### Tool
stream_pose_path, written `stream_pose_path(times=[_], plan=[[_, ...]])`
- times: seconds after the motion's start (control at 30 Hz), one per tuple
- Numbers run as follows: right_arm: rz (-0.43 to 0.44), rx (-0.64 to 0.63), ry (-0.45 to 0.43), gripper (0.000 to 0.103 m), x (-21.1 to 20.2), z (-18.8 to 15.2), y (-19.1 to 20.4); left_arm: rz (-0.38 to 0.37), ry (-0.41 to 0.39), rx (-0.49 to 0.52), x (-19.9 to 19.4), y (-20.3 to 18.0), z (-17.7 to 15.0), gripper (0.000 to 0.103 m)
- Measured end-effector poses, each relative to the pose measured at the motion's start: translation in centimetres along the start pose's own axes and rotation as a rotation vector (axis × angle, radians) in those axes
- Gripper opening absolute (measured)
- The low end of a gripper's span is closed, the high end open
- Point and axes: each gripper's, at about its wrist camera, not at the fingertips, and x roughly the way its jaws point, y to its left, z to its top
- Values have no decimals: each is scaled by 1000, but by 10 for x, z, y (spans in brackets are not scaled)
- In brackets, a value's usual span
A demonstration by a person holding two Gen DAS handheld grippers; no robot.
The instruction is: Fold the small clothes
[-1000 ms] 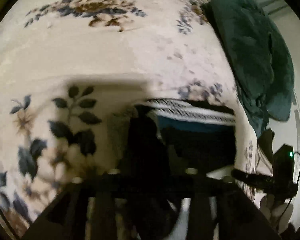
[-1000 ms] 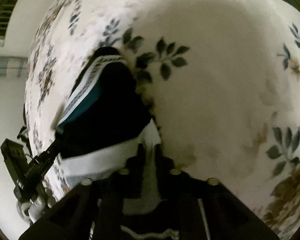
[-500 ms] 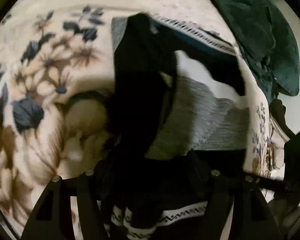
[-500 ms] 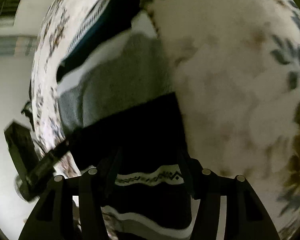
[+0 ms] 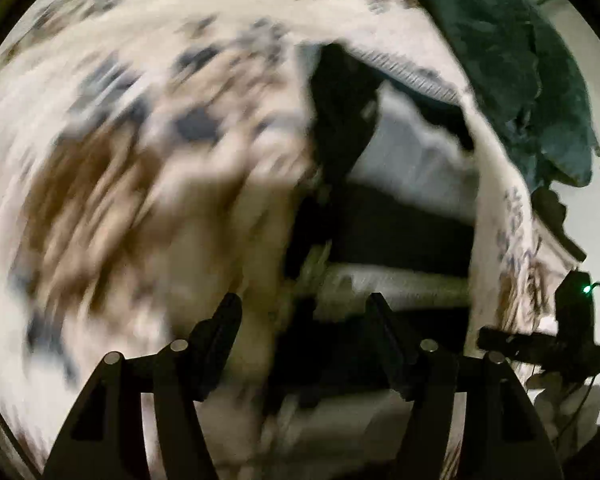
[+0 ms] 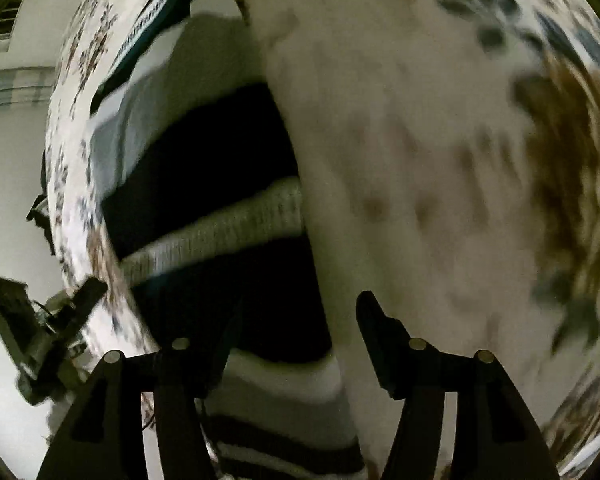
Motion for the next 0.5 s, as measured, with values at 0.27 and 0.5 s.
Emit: stream_pose_path(times=[0.27, 0.5], plan=[[20, 21, 162, 62, 28, -111, -49, 66, 166, -127, 19, 57, -155, 62], [18, 29, 186, 62, 47, -171, -85, -40, 121, -133, 49, 61, -172, 103]])
